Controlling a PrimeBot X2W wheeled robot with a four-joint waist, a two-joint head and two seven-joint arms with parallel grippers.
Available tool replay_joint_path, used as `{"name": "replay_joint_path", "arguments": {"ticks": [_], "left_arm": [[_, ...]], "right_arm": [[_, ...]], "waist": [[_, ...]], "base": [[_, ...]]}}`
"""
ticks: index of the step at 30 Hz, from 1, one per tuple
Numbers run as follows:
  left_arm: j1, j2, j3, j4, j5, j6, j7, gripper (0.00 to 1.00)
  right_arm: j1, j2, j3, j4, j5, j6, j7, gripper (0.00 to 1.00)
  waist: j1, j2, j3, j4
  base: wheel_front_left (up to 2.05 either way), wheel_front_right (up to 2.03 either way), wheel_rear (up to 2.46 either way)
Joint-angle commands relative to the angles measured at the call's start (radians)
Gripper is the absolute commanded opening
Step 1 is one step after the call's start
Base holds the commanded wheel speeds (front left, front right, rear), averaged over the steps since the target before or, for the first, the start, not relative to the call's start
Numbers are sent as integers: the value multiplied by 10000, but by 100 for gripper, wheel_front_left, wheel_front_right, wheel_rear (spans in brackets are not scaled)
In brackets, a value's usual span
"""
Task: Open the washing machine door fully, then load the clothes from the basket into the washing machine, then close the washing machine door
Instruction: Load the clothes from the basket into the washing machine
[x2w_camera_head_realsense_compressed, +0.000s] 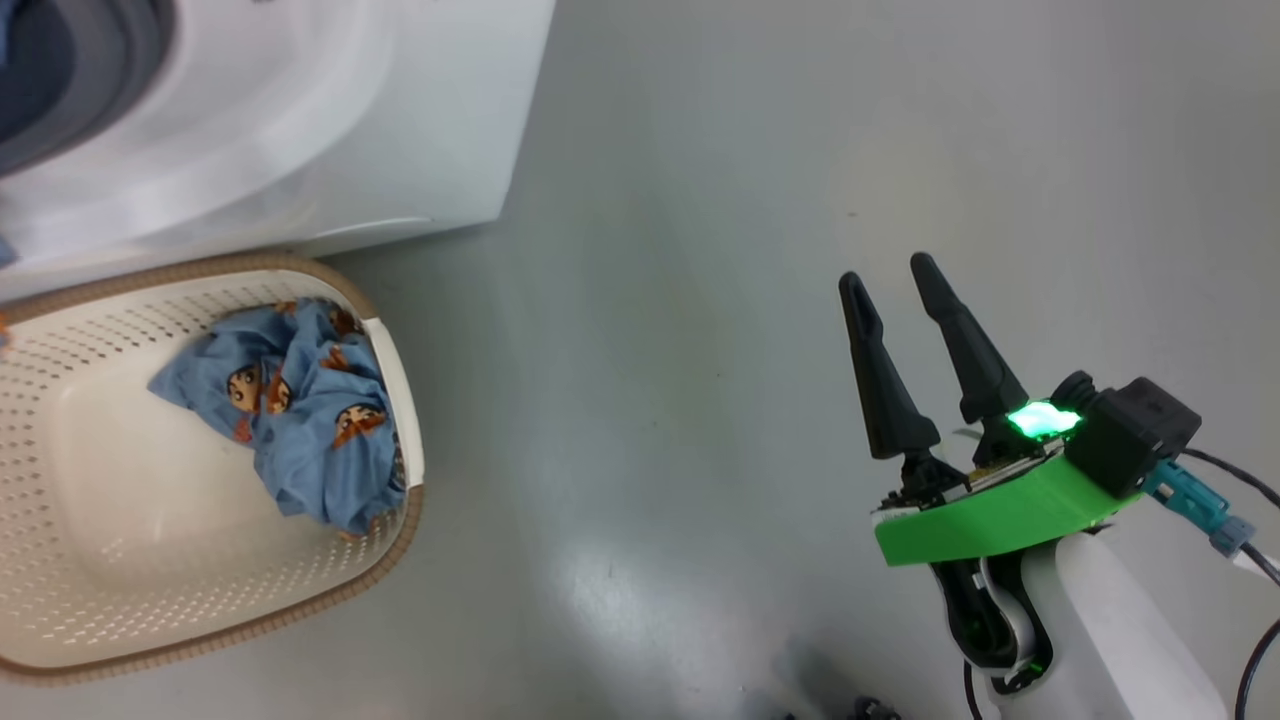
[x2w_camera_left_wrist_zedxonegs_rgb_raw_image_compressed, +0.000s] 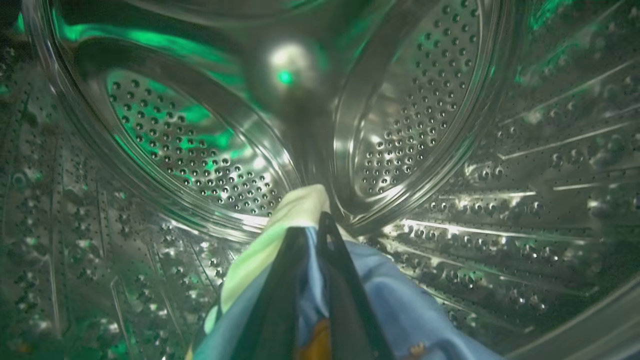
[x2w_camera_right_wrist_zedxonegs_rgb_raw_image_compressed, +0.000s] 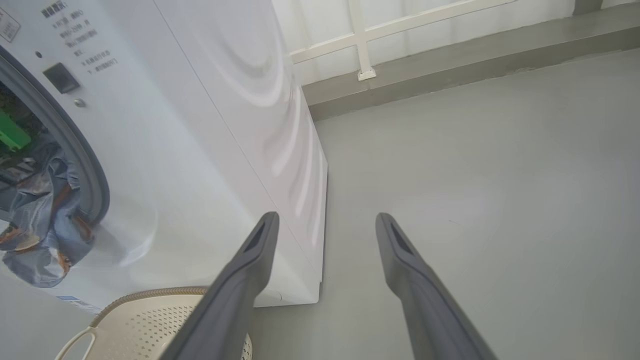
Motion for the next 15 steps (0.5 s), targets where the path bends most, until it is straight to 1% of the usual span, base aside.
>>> {"name": "replay_joint_path", "arguments": {"ticks": [1, 5, 11, 15], "left_arm": [[-69, 579, 176, -775, 77, 44, -59, 0], [158, 667, 528, -2044, 93, 91, -60, 0], [588, 535, 1143, -3741, 199, 72, -61, 0], [909, 374, 1330, -3966, 254, 31, -61, 0]], "right_arm": [[17, 13, 244, -267, -114, 73, -78, 100], [-76, 59, 248, -296, -124, 73, -78, 100], [-234, 102, 269, -311, -141, 73, -78, 100], [-278, 116, 293, -305, -158, 73, -78, 100]], "waist": [[-1, 0, 186, -102], [-1, 0, 354, -128], [-1, 0, 540, -83], [-1, 0, 553, -50]], "base": [[0, 0, 0], [0, 0, 0], [0, 0, 0], [0, 0, 0]]}}
